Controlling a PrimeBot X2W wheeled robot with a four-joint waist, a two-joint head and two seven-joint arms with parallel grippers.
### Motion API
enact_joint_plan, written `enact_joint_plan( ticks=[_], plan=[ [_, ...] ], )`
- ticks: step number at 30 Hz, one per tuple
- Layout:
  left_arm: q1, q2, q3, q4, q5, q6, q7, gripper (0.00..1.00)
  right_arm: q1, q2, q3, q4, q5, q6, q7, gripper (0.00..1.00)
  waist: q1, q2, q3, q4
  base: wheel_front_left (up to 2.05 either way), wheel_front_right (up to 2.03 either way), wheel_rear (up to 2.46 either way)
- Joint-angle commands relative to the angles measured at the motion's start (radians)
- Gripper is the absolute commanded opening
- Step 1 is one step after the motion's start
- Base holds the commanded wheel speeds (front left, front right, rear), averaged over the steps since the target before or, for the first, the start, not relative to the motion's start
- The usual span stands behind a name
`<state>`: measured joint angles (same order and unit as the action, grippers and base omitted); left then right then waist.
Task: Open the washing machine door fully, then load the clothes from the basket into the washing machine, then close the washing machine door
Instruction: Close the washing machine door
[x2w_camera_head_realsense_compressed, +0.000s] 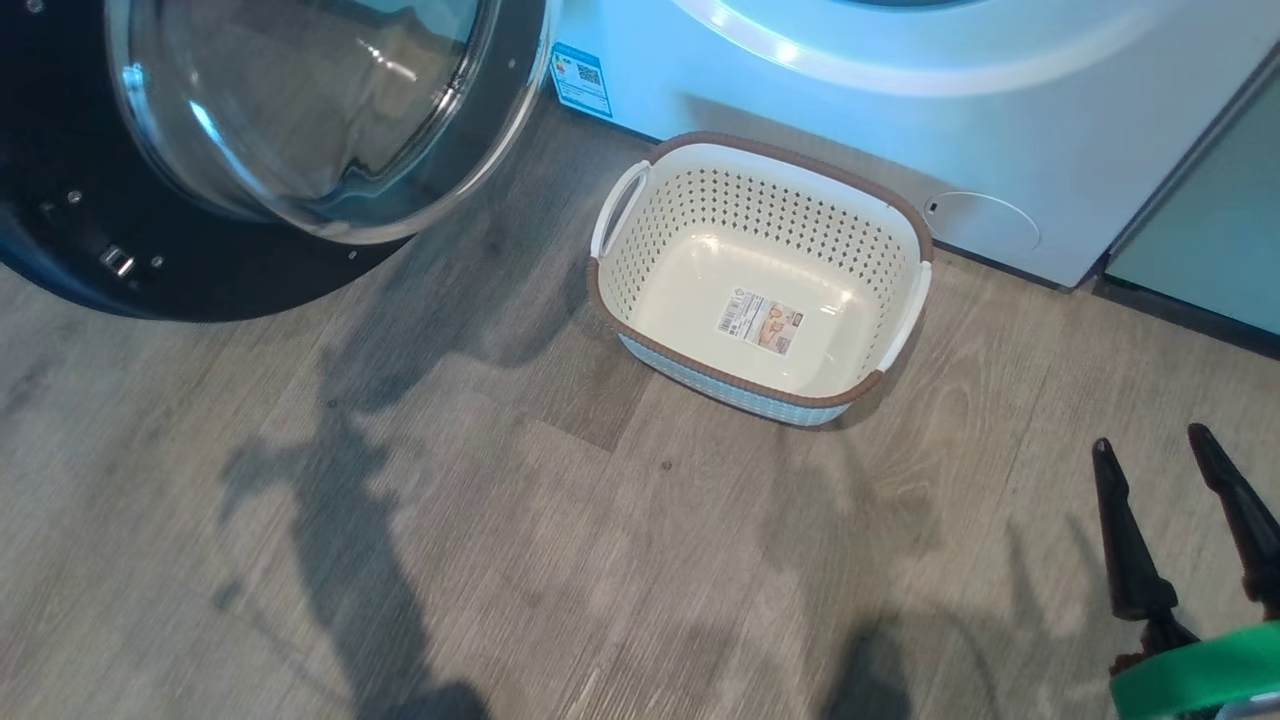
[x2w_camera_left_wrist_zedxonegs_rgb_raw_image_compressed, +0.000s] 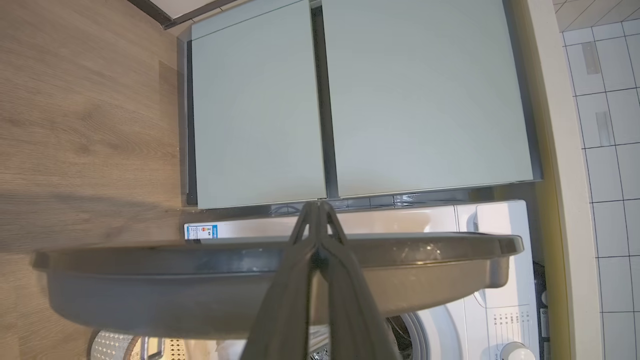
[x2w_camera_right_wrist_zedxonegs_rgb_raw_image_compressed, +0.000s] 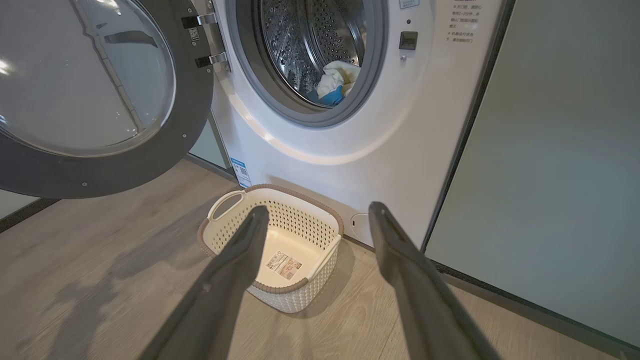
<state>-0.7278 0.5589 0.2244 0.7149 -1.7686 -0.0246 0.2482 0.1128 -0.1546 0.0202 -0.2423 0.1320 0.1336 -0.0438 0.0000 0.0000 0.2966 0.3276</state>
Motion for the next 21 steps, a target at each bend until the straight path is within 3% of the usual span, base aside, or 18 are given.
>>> enact_joint_plan(
  ticks=[1,21],
  plan=[
    [-0.032,0.055,0.02,-0.025,0.008,-0.008,0.015,0.0,-0.031,-0.025,0.014,-0.035,0.004,-0.003,0.001,1.0,0.0,0.0,0.0,0.002,0.0,0.0,0.0],
    [0.003,0.026,-0.001,-0.066,-0.055,-0.054,0.219,0.0,-0.033,-0.025,0.022,-0.028,0.017,-0.003,0.013,1.0,0.0,0.0,-0.022,0.034,0.0,0.0,0.0]
  ],
)
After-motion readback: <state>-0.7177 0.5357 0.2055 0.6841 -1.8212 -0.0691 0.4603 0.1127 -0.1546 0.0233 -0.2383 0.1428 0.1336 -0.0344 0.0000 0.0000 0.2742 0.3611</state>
